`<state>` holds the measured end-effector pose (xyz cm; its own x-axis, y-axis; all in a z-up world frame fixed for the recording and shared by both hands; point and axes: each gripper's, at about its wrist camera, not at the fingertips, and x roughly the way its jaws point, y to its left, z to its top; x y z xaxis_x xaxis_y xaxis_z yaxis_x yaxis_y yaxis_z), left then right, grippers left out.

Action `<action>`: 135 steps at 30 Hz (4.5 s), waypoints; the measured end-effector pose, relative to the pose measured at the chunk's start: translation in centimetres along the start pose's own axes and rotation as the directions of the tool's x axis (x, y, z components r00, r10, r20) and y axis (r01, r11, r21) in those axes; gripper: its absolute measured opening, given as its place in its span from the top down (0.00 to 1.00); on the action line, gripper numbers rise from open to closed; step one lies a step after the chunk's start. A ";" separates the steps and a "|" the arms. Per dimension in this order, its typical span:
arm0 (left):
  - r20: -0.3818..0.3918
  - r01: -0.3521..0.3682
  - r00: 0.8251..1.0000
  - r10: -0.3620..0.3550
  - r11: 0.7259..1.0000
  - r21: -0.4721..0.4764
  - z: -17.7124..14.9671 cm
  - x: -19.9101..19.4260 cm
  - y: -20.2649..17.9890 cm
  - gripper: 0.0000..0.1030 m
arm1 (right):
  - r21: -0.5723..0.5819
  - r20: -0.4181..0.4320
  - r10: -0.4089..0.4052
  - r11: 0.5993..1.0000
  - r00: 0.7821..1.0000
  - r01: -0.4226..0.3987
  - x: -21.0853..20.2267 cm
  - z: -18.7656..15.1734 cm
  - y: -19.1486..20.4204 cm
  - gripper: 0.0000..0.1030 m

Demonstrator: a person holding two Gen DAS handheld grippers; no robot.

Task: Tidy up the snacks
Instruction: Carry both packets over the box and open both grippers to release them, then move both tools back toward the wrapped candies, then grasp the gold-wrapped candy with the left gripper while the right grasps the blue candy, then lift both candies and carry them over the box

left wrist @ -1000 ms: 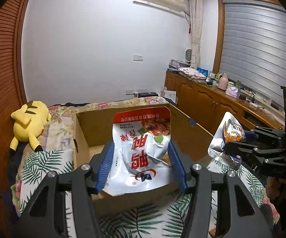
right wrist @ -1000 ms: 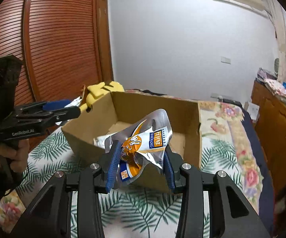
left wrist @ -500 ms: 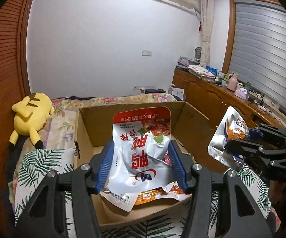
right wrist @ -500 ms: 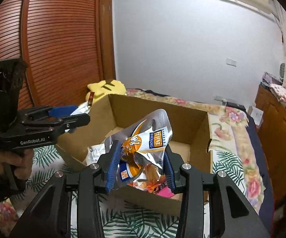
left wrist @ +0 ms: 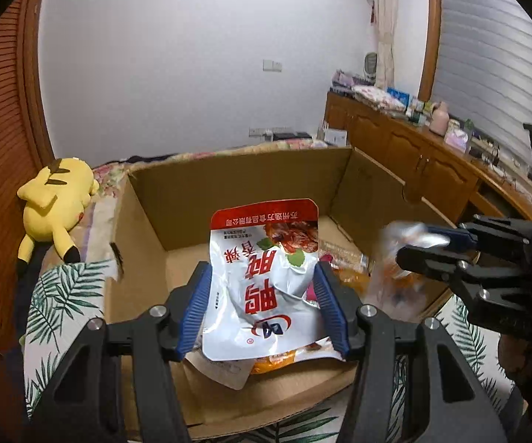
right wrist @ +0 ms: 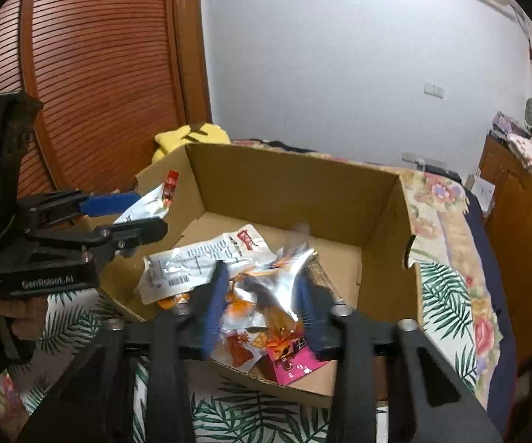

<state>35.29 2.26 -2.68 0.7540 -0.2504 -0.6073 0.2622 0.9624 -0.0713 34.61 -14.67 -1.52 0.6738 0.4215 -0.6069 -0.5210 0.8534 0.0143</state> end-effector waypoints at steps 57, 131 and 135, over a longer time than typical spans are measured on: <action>-0.086 0.122 0.989 -0.123 0.992 -0.007 -14.1 -10.9 -11.9 0.36 | 0.109 -0.093 -0.031 0.993 0.995 0.041 -14.6 -19.4 2.8 0.62; -0.158 0.146 0.977 -0.141 0.989 0.023 -16.2 -9.4 -13.3 0.75 | 0.007 -0.284 -0.006 1.000 0.959 0.008 -9.0 -21.3 2.2 0.80; -0.137 0.139 0.981 -0.135 0.990 0.019 -15.8 -10.1 -13.0 0.75 | 0.026 -0.250 -0.007 1.000 0.968 0.013 -9.6 -21.0 2.3 0.80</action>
<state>14.77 -6.03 -8.18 0.6220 -0.3614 -0.6947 0.3757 0.9161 -0.1401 15.93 -23.23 -12.34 0.5248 0.3259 -0.7864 -0.4983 0.8666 0.0266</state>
